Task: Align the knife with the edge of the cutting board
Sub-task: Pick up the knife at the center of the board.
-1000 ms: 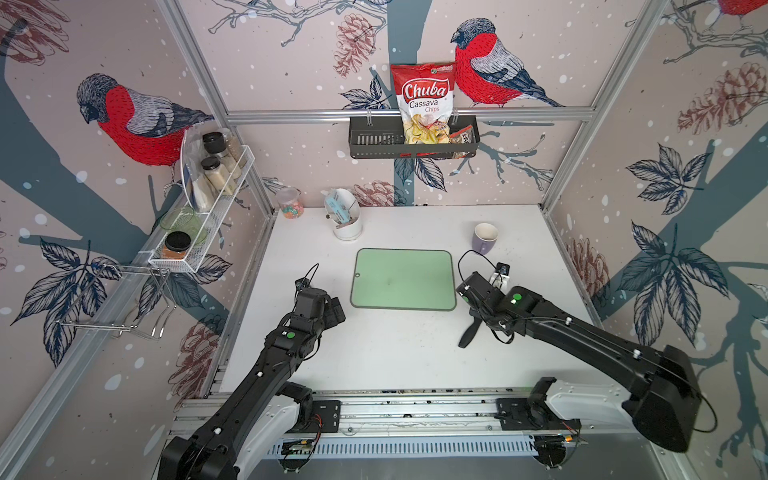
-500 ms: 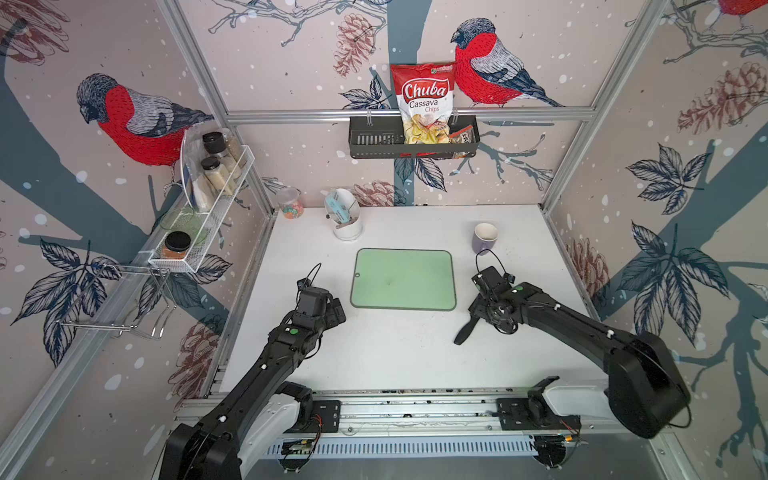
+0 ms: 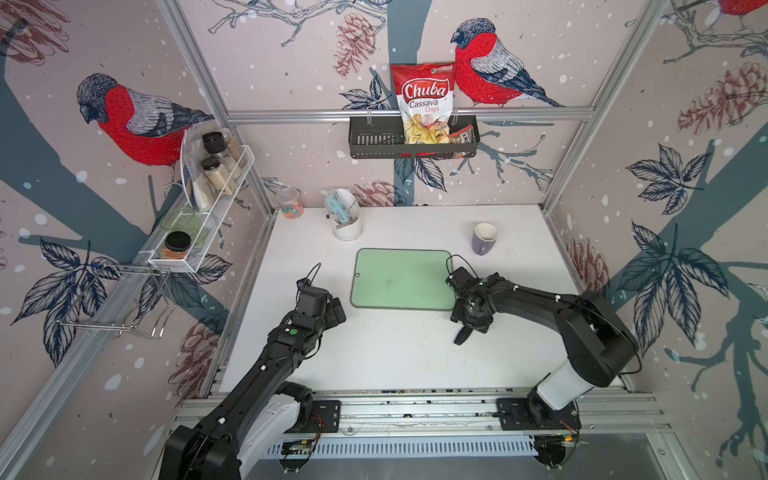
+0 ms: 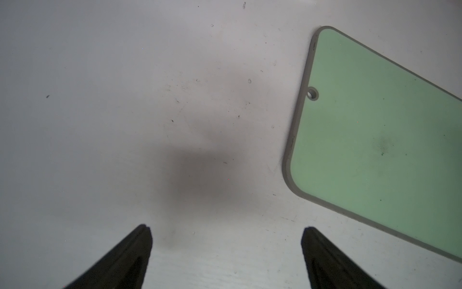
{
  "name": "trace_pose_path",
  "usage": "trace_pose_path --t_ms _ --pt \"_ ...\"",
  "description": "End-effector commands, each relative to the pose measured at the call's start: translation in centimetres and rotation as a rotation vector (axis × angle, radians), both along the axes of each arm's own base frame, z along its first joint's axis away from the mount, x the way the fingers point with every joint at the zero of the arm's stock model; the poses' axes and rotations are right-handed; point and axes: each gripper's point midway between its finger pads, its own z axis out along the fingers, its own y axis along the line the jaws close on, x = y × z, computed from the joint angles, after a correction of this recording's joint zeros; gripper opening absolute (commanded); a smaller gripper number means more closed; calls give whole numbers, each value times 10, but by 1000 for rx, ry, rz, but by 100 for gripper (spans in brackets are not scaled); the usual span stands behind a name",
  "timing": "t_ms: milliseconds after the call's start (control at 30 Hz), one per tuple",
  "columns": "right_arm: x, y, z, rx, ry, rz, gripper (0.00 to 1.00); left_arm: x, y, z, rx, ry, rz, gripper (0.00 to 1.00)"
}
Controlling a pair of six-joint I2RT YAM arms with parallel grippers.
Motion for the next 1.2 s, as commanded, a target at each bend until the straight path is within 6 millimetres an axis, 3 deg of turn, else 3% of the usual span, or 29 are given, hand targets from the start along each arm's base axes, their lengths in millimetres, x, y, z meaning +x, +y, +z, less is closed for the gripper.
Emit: trace_pose_path --t_ms 0,100,200,300,367,767,1167 --pt "-13 -1 -8 -13 67 -30 61 4 0 3 -1 -19 4 96" --pt "-15 -5 -14 -35 83 -40 56 4 0 3 0 -19 5 96" --pt "-17 -7 -19 -29 100 -47 44 4 0 3 -1 -22 5 96" --pt "-16 -11 -22 -10 108 -63 22 4 0 2 -1 -19 3 96" --pt "-16 -14 -22 3 106 -78 1 4 0 2 -2 -18 3 96" --pt "-5 -30 13 17 -21 -100 0 5 -1 1 -2 -17 4 96" --pt "-5 -35 24 43 -40 -114 0 5 -1 1 -3 -16 3 95"
